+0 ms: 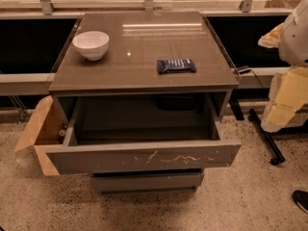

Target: Close top drawer

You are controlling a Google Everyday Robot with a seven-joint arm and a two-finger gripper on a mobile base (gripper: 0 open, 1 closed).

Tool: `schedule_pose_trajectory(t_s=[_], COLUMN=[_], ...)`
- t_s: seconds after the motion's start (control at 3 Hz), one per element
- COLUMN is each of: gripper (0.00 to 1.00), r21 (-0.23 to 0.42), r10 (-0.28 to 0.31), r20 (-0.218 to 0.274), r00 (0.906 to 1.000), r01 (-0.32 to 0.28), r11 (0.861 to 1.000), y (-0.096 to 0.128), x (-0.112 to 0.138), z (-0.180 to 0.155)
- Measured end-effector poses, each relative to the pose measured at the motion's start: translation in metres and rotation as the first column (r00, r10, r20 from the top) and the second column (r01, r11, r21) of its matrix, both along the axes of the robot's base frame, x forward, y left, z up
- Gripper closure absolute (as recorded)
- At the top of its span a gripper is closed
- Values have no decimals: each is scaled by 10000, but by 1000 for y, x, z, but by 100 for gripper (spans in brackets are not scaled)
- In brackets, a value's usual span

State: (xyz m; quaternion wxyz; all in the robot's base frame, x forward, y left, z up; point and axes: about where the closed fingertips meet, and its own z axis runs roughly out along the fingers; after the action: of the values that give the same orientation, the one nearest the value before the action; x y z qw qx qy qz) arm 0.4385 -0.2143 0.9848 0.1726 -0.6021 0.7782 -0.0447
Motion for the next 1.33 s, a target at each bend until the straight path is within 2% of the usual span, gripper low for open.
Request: schedule_pose_trajectory(t_s=[0.33,0.67,1.0,1.33], gripper=[0,0,0,1], r21=[63,626,1541,1528], r10=[58,415,1287,1306], r20=[18,-357,-917,-934], r00=[10000,9985,9874,9870], r01=[-58,-392,-1137,-1154], r11=[10000,9973,9815,9815], y=[1,9,34,34], x=[0,3,2,2], z=[-4,-52,-118,-120])
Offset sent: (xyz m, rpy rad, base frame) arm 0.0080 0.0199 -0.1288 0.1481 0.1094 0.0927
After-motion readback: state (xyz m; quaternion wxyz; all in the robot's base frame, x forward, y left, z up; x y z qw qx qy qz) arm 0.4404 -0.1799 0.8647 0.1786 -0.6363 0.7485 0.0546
